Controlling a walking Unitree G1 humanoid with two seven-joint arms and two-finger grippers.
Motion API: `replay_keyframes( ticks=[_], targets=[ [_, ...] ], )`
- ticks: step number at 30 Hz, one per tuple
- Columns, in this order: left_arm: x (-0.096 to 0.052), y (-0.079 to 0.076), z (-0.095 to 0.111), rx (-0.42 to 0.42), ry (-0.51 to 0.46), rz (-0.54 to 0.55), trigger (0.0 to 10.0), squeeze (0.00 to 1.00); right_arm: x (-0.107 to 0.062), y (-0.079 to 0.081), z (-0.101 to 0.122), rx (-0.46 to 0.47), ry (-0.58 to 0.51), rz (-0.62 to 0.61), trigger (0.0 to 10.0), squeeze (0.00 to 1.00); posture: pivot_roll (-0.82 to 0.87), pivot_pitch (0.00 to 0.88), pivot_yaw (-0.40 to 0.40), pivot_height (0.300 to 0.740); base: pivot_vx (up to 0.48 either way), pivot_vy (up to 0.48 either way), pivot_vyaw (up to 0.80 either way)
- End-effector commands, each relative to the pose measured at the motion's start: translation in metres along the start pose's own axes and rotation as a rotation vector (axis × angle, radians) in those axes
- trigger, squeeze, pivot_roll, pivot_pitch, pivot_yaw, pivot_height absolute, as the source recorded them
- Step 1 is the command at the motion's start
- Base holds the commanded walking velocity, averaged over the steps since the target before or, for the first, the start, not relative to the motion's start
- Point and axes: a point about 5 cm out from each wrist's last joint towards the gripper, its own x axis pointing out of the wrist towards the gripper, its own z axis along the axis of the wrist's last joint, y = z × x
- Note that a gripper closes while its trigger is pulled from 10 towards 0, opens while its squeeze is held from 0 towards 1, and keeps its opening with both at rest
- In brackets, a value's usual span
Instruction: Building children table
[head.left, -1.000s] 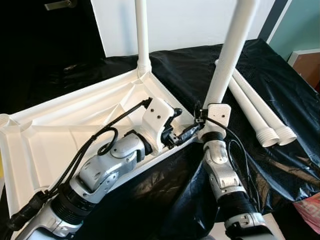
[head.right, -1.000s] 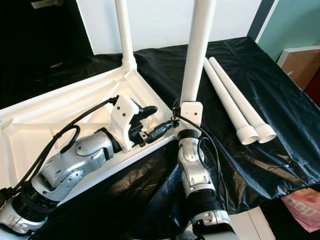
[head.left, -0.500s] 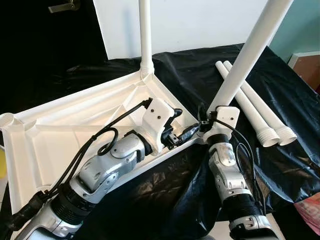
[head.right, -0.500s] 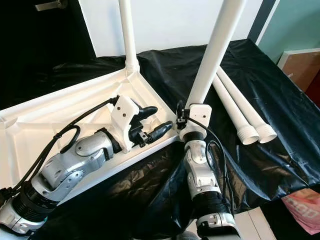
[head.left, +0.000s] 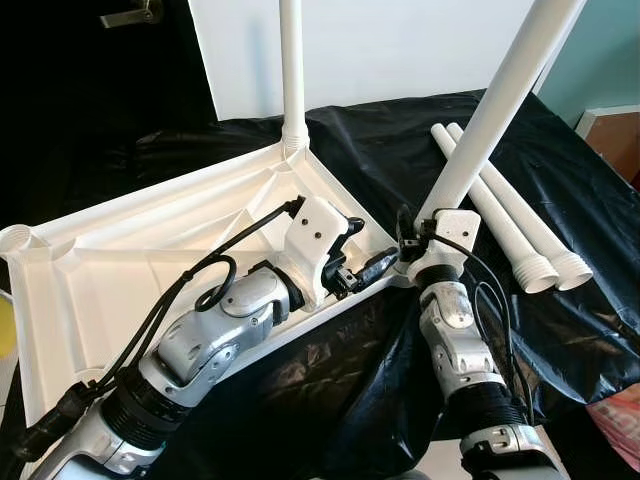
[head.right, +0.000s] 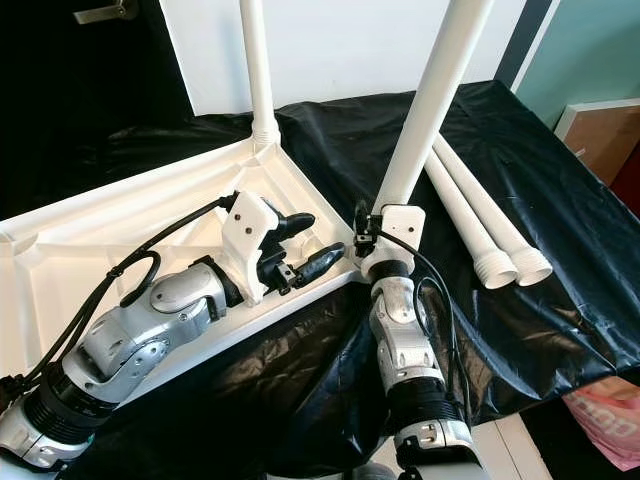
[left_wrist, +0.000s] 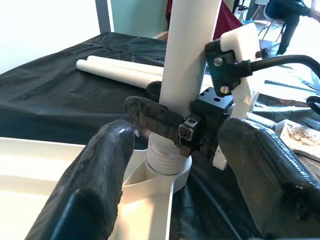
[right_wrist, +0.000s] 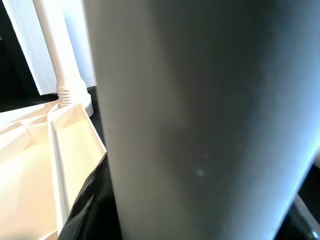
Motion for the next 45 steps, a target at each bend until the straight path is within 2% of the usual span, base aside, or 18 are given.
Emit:
replay_keyframes(
  ticks=[1, 4, 6, 7, 9, 12, 13, 14, 15, 22, 26, 29, 30, 33, 35, 38, 41, 45],
  targets=[
    [-0.002, -0.013, -0.001, 0.002, -0.004, -0.254, 10.0, 0.00, -0.016, -0.014, -0.028, -0.027, 0.137, -0.034, 10.0, 0.00, 0.00, 0.107, 0.012, 0.740, 0.000, 0.000, 0.00],
    [0.001, -0.006, -0.002, -0.033, -0.004, -0.236, 10.0, 0.00, -0.009, -0.015, -0.007, -0.049, 0.038, 0.018, 10.0, 0.00, 0.00, 0.107, 0.013, 0.740, 0.000, 0.000, 0.00],
    [0.002, -0.005, -0.002, -0.050, -0.007, -0.233, 10.0, 0.00, -0.007, -0.015, -0.001, -0.049, 0.016, 0.026, 10.0, 0.00, 0.00, 0.107, 0.011, 0.740, 0.000, 0.000, 0.00],
    [0.003, -0.002, -0.001, -0.074, -0.015, -0.230, 10.0, 1.00, -0.004, -0.016, 0.006, -0.044, -0.007, 0.034, 10.0, 0.00, -0.01, 0.107, 0.010, 0.740, 0.000, 0.000, 0.00],
    [0.004, 0.000, 0.003, -0.095, -0.028, -0.239, 10.0, 1.00, 0.001, -0.015, 0.017, -0.032, -0.034, 0.052, 10.0, 0.00, -0.01, 0.107, 0.006, 0.740, 0.000, 0.000, 0.00],
    [0.005, 0.001, 0.004, -0.098, -0.033, -0.246, 10.0, 1.00, 0.003, -0.014, 0.022, -0.027, -0.044, 0.063, 10.0, 0.00, -0.01, 0.107, 0.006, 0.740, 0.000, 0.000, 0.00],
    [0.006, 0.004, 0.007, -0.073, -0.039, -0.240, 10.0, 1.00, 0.005, -0.012, 0.026, -0.021, -0.051, 0.084, 10.0, 0.00, -0.01, 0.107, 0.003, 0.740, 0.000, 0.000, 0.00],
    [0.007, 0.007, 0.010, -0.040, -0.046, -0.234, 10.0, 0.88, 0.008, -0.010, 0.031, -0.026, -0.053, 0.114, 10.0, 0.00, -0.01, 0.107, 0.000, 0.740, 0.000, 0.000, 0.00],
    [0.008, 0.010, 0.013, -0.013, -0.056, -0.234, 10.0, 0.00, 0.010, -0.008, 0.034, -0.026, -0.049, 0.140, 10.0, 0.00, -0.01, 0.107, -0.001, 0.740, 0.000, 0.000, 0.00],
    [0.013, 0.015, 0.033, 0.042, -0.130, -0.298, 10.0, 0.00, 0.025, -0.008, 0.049, -0.049, -0.018, 0.257, 10.0, 0.00, 0.00, 0.101, -0.007, 0.740, 0.000, 0.000, 0.00],
    [0.014, 0.014, 0.035, 0.047, -0.139, -0.319, 10.0, 0.00, 0.028, -0.009, 0.051, -0.057, -0.011, 0.268, 10.0, 0.00, 0.00, 0.100, -0.007, 0.740, 0.000, 0.000, 0.00],
    [0.019, 0.014, 0.049, 0.052, -0.189, -0.375, 10.0, 0.00, 0.032, -0.009, 0.057, -0.094, 0.028, 0.373, 10.0, 0.00, -0.01, 0.097, -0.003, 0.740, 0.000, 0.000, 0.00],
    [0.019, 0.014, 0.049, 0.052, -0.189, -0.375, 10.0, 0.00, 0.032, -0.009, 0.057, -0.094, 0.028, 0.373, 10.0, 0.00, -0.01, 0.097, -0.003, 0.740, 0.000, 0.000, 0.00],
    [0.022, 0.013, 0.059, 0.050, -0.226, -0.424, 10.0, 0.00, 0.032, -0.009, 0.057, -0.166, 0.073, 0.479, 10.0, 0.00, -0.01, 0.095, -0.003, 0.740, 0.000, 0.000, 0.00],
    [0.024, 0.010, 0.065, 0.058, -0.247, -0.456, 10.0, 0.00, 0.031, -0.009, 0.055, -0.250, 0.106, 0.538, 10.0, 0.00, -0.01, 0.096, -0.002, 0.740, 0.000, 0.000, 0.00],
    [0.026, 0.008, 0.065, 0.068, -0.247, -0.476, 10.0, 0.00, 0.030, -0.009, 0.053, -0.263, 0.130, 0.563, 10.0, 0.00, -0.01, 0.096, -0.002, 0.740, 0.000, 0.000, 0.00],
    [0.029, -0.001, 0.069, 0.093, -0.248, -0.562, 10.0, 0.00, 0.022, -0.007, 0.047, -0.326, 0.194, 0.705, 10.0, 0.00, -0.01, 0.099, -0.001, 0.740, 0.000, 0.000, 0.00],
    [0.030, -0.002, 0.071, 0.101, -0.252, -0.575, 10.0, 0.00, 0.020, -0.006, 0.047, -0.341, 0.199, 0.733, 10.0, 0.00, -0.01, 0.099, -0.001, 0.740, 0.000, 0.000, 0.00]
  ],
)
